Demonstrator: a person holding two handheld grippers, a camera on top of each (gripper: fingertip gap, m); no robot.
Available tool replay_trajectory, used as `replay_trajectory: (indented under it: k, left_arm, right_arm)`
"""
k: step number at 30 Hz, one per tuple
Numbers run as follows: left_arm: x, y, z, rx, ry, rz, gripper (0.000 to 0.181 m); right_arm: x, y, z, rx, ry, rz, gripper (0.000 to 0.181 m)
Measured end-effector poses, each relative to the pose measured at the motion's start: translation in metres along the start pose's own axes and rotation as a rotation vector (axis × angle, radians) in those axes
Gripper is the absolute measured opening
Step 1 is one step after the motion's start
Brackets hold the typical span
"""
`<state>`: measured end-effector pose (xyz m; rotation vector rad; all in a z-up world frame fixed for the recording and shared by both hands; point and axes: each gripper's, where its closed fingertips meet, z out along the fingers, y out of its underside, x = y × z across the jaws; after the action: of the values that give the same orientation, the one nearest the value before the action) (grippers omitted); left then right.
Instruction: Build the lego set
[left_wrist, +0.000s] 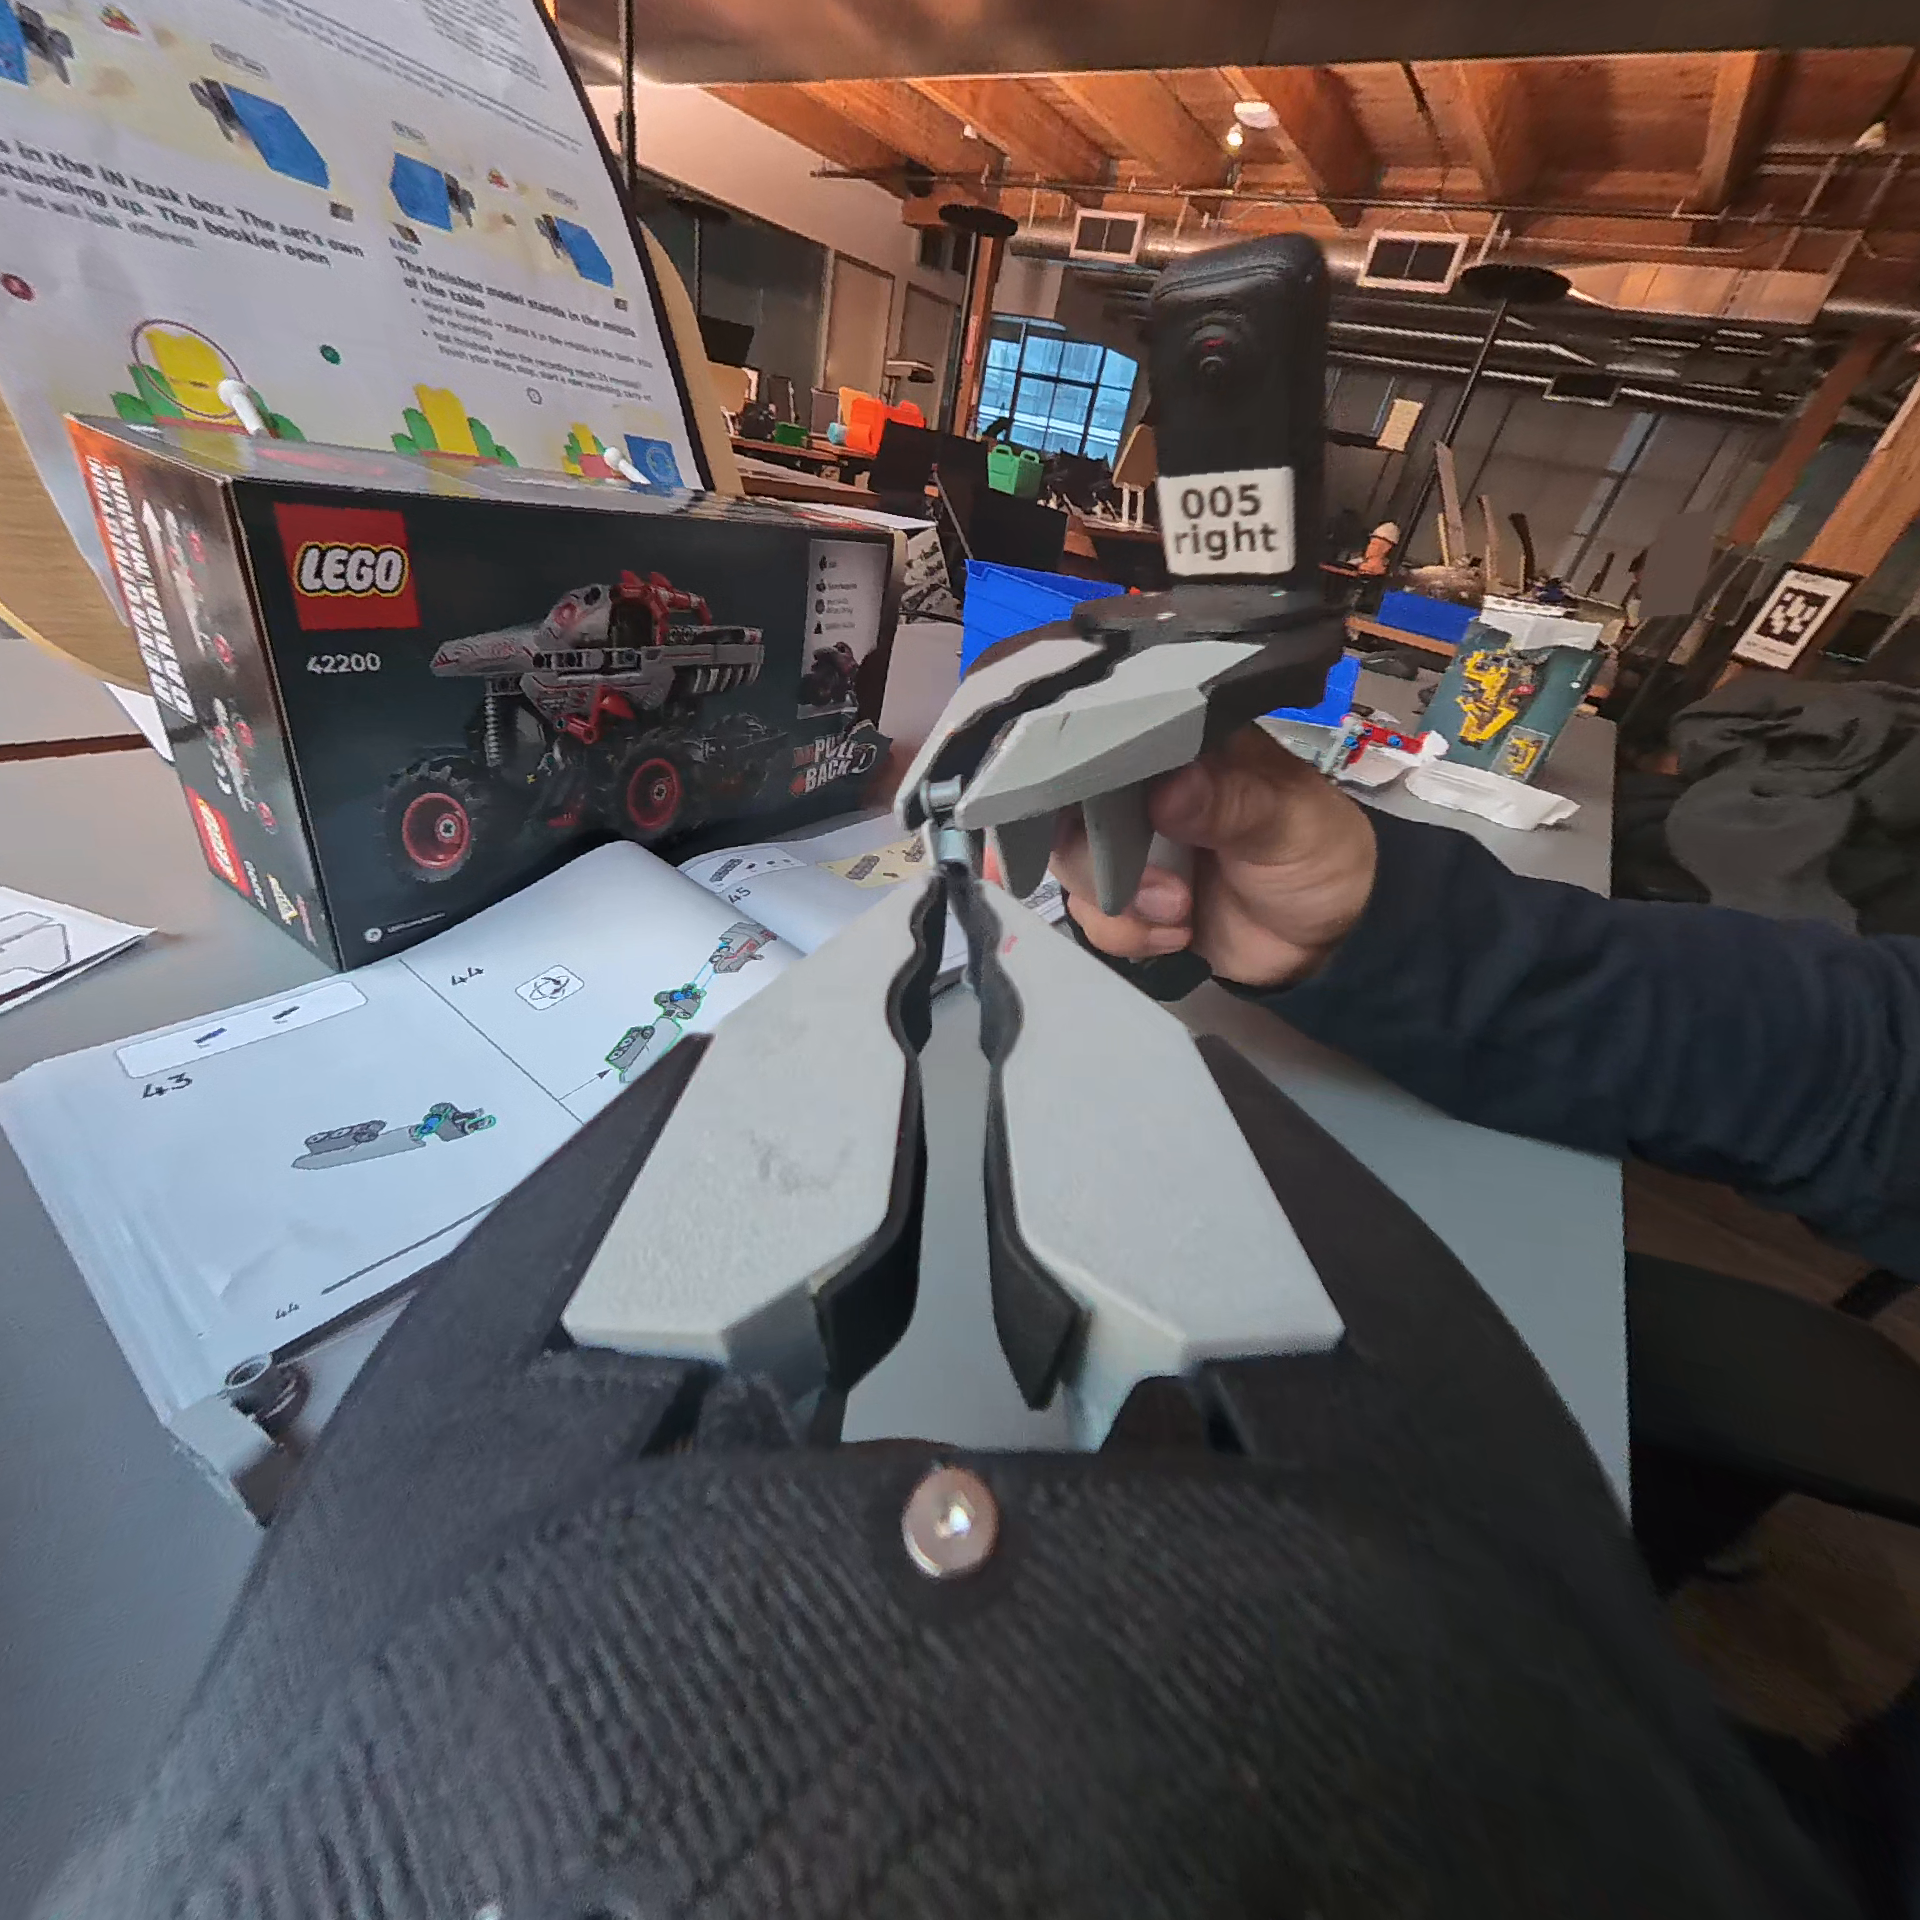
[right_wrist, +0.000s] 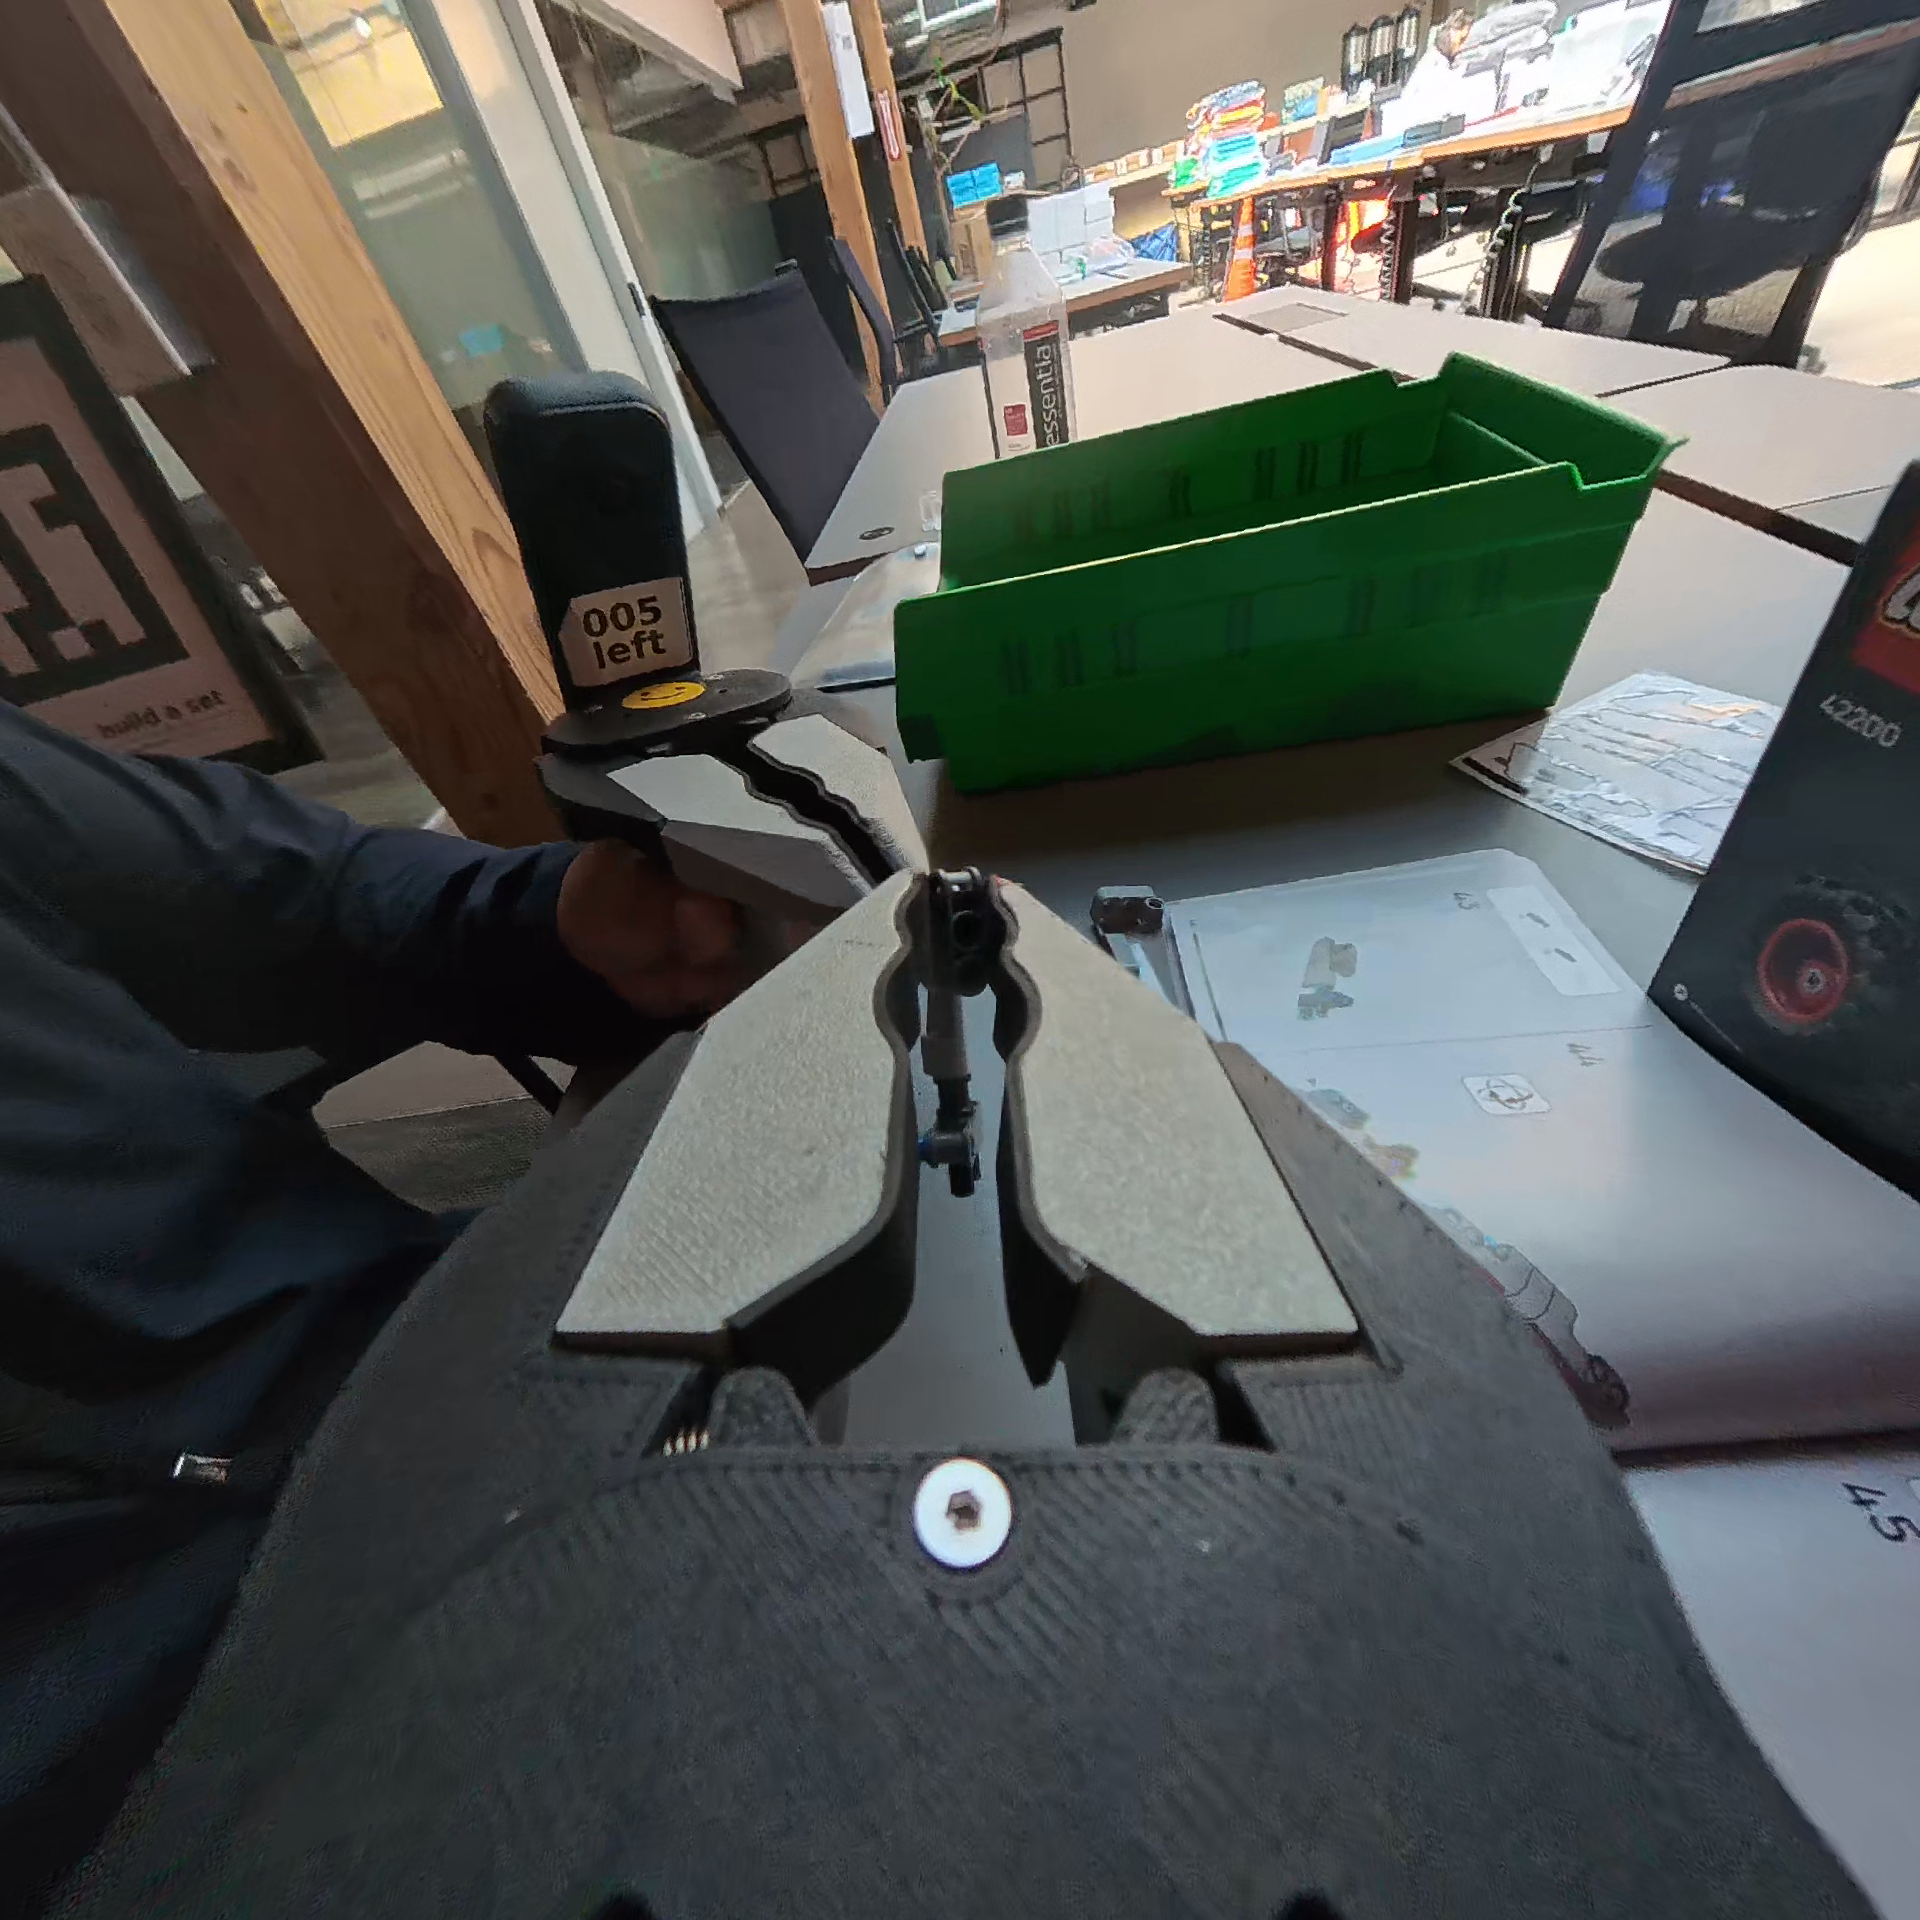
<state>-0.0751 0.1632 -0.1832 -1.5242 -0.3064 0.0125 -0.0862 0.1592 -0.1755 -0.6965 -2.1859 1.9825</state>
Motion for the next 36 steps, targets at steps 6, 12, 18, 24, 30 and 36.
replay_trajectory:
  k: [6,12,18,24,30,36]
  left_arm:
    - [0.004,0.002,0.003,-0.015,0.061,-0.044,0.000]
    - [-0.010,0.002,-0.005,-0.028,0.030,-0.060,0.008]
    - [0.002,0.008,0.000,-0.071,0.125,-0.111,0.010]
    - [0.000,0.009,0.000,-0.084,0.102,-0.103,0.005]
    - [-0.019,0.013,0.001,-0.128,-0.142,0.112,0.005]
    - [-0.021,0.006,-0.005,-0.101,-0.253,0.256,0.004]
  right_arm:
    - [0.000,0.010,0.003,-0.019,-0.070,0.073,0.007]
    - [-0.005,0.006,0.001,0.024,-0.147,0.138,0.007]
    - [-0.009,0.011,0.007,0.009,-0.173,0.143,0.007]
    - [-0.007,0.012,0.008,0.035,-0.175,0.163,0.007]
    - [0.016,0.016,0.013,0.034,0.112,0.092,0.015]
    - [0.012,0.009,0.018,0.042,0.232,-0.039,0.005]
